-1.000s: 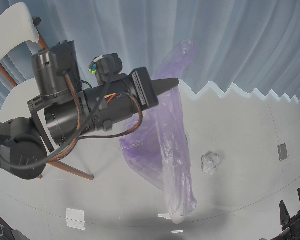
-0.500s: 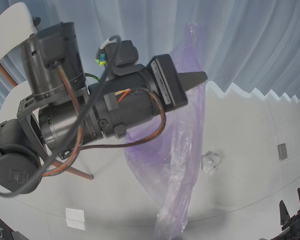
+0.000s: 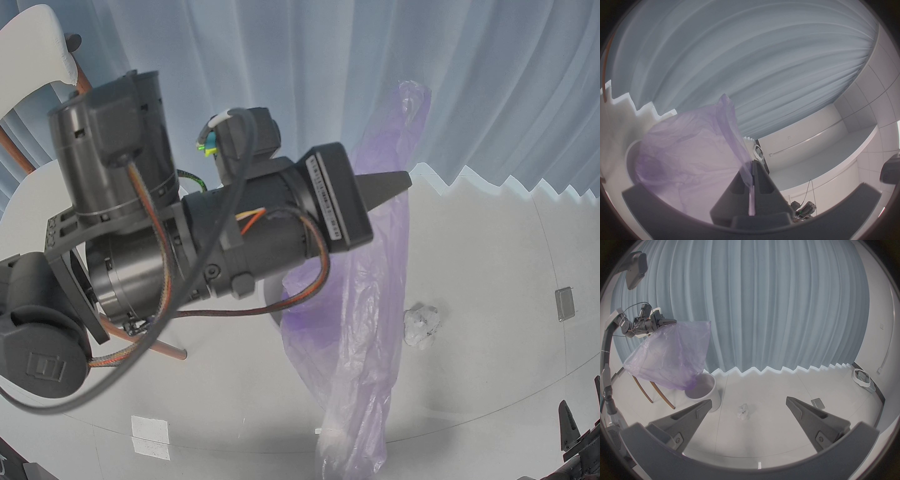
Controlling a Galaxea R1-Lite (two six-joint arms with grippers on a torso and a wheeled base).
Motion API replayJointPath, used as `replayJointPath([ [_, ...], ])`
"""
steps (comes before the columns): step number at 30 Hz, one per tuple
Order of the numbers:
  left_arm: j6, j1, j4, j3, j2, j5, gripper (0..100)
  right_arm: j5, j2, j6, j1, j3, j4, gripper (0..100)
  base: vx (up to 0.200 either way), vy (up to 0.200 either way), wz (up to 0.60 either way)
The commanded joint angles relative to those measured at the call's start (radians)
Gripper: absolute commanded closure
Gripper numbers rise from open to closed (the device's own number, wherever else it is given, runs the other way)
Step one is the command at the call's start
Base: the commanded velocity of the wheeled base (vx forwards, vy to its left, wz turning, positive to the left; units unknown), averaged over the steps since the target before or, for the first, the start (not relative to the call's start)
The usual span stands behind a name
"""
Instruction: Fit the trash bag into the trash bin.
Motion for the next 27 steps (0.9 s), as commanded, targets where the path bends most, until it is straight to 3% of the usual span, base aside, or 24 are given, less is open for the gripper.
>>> replayJointPath([
  [1,0.04,0.072,-0.001,0.066,-0.004,-0.001,100,0.0,-0.017,0.0,0.0,0.018,0.0,0,0.0,0.0,0.0],
  [3,0.094,0.11,0.002,0.103,-0.004,-0.001,100,0.0,-0.017,0.0,0.0,0.018,0.0,0,0.0,0.0,0.0],
  [4,0.204,0.19,0.011,0.165,-0.008,-0.007,100,-0.001,-0.017,0.001,0.0,0.018,0.0,0,0.0,0.0,0.0],
  [5,0.252,0.224,0.011,0.185,-0.01,-0.008,100,0.0,-0.017,0.0,0.0,0.018,0.0,0,0.0,0.0,0.0],
  [9,0.378,0.322,-0.003,0.215,-0.004,0.001,100,0.0,-0.017,0.0,0.0,0.018,0.0,0,0.0,0.0,0.0],
  [15,0.394,0.359,-0.001,0.246,-0.014,0.018,100,0.0,-0.017,-0.002,0.0,0.018,0.0,0,0.0,0.0,0.0],
  [17,0.393,0.36,0.008,0.255,-0.041,0.064,100,0.002,-0.017,-0.003,0.0,0.018,0.0,0,0.0,0.0,0.0],
  [27,0.41,0.36,0.089,0.243,-0.057,0.058,100,0.005,-0.017,-0.003,0.0,0.018,0.0,0,0.0,0.0,0.0],
])
